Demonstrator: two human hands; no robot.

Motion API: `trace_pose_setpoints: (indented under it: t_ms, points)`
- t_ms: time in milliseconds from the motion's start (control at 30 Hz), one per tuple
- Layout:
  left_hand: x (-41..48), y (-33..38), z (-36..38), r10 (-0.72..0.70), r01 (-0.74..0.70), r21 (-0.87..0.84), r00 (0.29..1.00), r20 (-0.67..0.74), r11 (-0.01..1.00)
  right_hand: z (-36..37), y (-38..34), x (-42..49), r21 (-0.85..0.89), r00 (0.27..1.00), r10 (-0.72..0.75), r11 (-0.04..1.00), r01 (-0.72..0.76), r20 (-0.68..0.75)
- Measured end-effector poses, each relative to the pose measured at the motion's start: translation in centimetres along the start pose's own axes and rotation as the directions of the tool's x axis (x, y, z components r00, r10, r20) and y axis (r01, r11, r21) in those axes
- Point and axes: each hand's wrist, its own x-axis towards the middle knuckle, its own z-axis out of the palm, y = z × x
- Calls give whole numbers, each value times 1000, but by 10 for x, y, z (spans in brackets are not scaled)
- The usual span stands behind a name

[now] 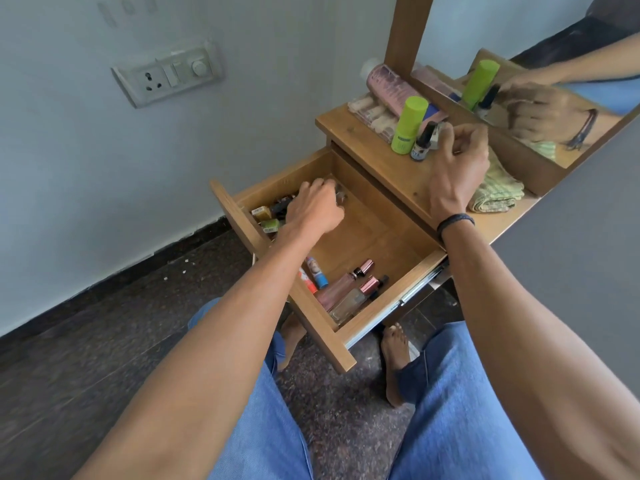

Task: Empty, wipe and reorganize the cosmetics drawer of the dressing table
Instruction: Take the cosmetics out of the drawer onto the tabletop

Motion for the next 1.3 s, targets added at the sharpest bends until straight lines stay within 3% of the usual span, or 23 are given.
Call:
trace_pose_setpoints:
  t_ms: [167, 500, 633, 800, 1000, 1100, 1200, 1300]
  points:
    - [22, 7, 22, -43, 36, 116, 997, 59, 993, 2, 2, 1, 12, 1000, -11, 1000, 11, 5]
    - [27, 2, 38, -24, 24, 118, 1000, 5, 993, 4, 4, 4, 64, 1000, 5, 998, -5, 6]
    - [23, 4, 33, -63, 63, -5, 997, -54, 998, 1, 1, 1, 70, 1000, 16, 997, -16, -4]
    - [7, 7, 6, -154, 86, -331, 970, -188, 940, -4, -4, -3, 91, 1000, 10, 996, -8, -15]
    - [-24, 21, -26, -82, -56, -531, 969, -233, 845, -9, -9, -11, 161, 992, -101, 983, 87, 79]
    - [-24, 30, -44, -32, -136, -555, 959, -282, 821, -15, -7, -18, 166, 932, -204, 973, 160, 298]
    - [-20, 32, -51, 9, -174, -550, 957, -288, 817, -21, 0, -21, 113, 762, -315, 945, 307, 565]
    - [-19, 33, -45, 14, -159, -541, 965, -261, 826, -22, 1, -22, 140, 626, -364, 915, 377, 689]
